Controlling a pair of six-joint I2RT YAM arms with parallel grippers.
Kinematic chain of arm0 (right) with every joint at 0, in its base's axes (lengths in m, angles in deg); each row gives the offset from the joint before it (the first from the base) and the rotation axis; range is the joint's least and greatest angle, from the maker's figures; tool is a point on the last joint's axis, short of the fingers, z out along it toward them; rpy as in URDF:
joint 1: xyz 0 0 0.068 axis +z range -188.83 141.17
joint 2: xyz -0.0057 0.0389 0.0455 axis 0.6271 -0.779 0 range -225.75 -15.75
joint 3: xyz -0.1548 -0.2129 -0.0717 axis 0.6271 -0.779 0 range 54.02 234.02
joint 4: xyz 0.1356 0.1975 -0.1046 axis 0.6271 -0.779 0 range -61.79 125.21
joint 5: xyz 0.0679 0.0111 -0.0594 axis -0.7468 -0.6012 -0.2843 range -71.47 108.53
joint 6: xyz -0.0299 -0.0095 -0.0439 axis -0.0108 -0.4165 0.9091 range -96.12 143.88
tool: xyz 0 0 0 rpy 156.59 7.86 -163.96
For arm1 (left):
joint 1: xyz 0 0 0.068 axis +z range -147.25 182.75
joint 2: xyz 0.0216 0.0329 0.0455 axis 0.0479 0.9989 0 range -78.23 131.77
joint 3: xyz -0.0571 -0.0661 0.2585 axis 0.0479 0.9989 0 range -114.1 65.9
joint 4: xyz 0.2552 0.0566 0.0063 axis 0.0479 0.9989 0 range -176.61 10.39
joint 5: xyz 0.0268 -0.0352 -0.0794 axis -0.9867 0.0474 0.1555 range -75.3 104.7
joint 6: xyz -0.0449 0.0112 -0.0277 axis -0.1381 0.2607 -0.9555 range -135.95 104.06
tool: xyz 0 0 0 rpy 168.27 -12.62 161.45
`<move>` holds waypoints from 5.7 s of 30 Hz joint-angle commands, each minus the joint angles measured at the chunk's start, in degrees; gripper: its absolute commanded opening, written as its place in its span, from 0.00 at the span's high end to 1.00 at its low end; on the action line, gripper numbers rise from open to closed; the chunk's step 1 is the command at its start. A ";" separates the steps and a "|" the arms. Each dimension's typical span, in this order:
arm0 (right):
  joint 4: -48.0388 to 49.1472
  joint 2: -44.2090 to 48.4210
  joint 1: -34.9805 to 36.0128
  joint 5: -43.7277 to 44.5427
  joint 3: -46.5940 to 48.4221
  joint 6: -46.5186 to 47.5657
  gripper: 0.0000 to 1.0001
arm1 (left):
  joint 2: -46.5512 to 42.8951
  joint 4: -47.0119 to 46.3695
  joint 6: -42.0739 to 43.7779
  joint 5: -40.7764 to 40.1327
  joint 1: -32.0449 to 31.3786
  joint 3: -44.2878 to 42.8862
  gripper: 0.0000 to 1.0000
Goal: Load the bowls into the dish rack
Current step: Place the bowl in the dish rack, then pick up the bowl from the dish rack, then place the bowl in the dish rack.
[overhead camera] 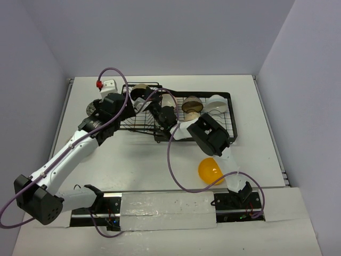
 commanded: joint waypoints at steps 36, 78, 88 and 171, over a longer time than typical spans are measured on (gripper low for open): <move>6.56 4.87 -0.79 4.33 -5.91 -1.72 0.49 | 1.25 -1.62 -1.47 4.72 2.90 -1.05 0.07; -107.85 4.88 -0.53 -25.64 51.21 -37.41 0.41 | -2.70 -3.29 -5.52 9.11 17.14 0.71 0.08; -108.23 1.71 -1.06 -23.45 48.94 -36.35 0.41 | -1.83 -2.94 -5.43 10.43 17.23 0.53 0.09; -29.83 18.75 -12.04 -28.89 1.04 -87.15 0.73 | 0.37 -2.06 -4.72 14.03 16.44 0.00 0.11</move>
